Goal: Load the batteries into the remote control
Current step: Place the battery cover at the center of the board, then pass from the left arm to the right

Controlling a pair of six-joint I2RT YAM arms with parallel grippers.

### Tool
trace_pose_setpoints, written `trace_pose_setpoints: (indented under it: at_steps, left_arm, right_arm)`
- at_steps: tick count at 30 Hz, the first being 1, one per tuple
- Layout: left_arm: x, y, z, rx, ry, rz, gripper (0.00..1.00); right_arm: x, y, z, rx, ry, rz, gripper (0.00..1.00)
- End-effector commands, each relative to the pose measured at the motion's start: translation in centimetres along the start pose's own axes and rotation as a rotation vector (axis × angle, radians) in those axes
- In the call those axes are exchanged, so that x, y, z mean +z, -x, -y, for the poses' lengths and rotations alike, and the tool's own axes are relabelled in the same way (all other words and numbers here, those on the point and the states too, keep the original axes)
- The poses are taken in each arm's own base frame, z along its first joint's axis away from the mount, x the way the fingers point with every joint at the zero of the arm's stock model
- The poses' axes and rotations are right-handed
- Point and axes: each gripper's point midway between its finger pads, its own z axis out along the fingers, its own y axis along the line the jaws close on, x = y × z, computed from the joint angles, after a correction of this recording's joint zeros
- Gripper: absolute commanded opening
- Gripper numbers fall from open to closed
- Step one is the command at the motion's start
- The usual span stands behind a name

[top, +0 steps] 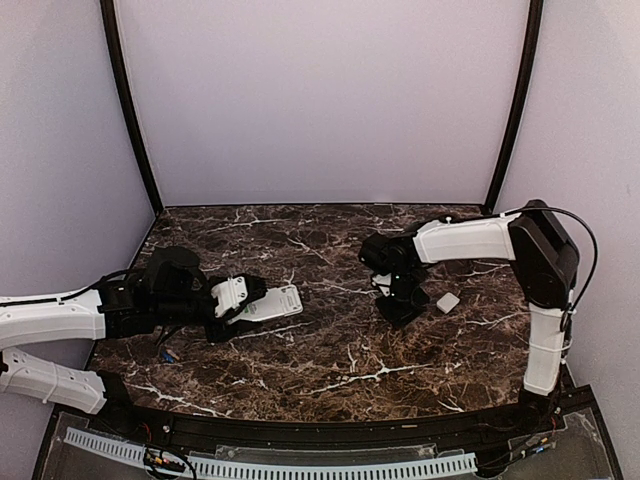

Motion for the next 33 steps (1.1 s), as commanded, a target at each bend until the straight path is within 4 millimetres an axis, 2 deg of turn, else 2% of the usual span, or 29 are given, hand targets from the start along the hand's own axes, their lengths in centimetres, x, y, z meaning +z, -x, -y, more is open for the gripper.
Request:
trace_pose_setpoints:
  at_steps: [1,5,8,9,10,13,15,17,21,23,25,27,30,33]
  left_arm:
    - [-0.8,1.3,-0.3,0.008,0.006,0.043,0.0]
    - [-0.8,1.5,-0.2,0.006,0.002,0.051,0.0]
    - [-0.9,1.5,0.0,0.006,-0.01,0.057,0.0]
    - [-0.9,1.6,0.1,0.007,-0.012,0.059,0.0]
    - [-0.9,1.7,0.2,0.007,-0.019,0.064,0.0]
    - [-1.1,2.0,0.4,0.011,-0.032,0.082,0.0]
    - [-1.2,2.2,0.6,0.016,-0.04,0.095,0.0]
    - [-1.4,2.4,0.7,0.02,-0.043,0.112,0.0]
    - [-1.6,2.6,0.7,0.021,-0.043,0.125,0.0]
    - [-1.7,2.7,0.9,0.023,-0.051,0.134,0.0]
    - [-1.9,2.9,1.0,0.024,-0.054,0.142,0.0]
    - [-1.9,2.9,1.0,0.026,-0.055,0.145,0.0]
    - [-2.0,2.9,1.1,0.028,-0.057,0.146,0.0]
    - [-2.0,2.9,1.1,0.029,-0.058,0.146,0.0]
  right_arm:
    - [-2.9,1.4,-2.4,-0.014,0.147,0.076,0.25]
    - [-7.7,3.4,-4.3,-0.03,0.288,0.224,0.25]
    - [-12.5,4.7,-6.3,-0.086,0.443,0.384,0.28]
    - [-14.4,4.9,-7.4,-0.121,0.519,0.444,0.31]
    - [-17.4,5.5,-8.5,-0.162,0.608,0.558,0.35]
    - [-23.8,4.4,-11.7,-0.289,0.888,0.769,0.51]
    - [-26.0,3.4,-13.3,-0.337,1.032,0.83,0.6]
    - [-25.8,3.0,-14.8,-0.345,1.109,0.802,0.64]
    - [-23.1,3.3,-18.3,-0.364,1.121,0.667,0.7]
    - [-22.3,3.2,-19.9,-0.383,1.128,0.624,0.71]
    - [-22.4,3.1,-21.0,-0.4,1.152,0.609,0.7]
    - [-22.5,3.2,-21.6,-0.404,1.189,0.596,0.61]
    - [-23.4,3.2,-22.1,-0.423,1.246,0.605,0.42]
    - [-23.3,3.1,-22.4,-0.421,1.282,0.586,0.34]
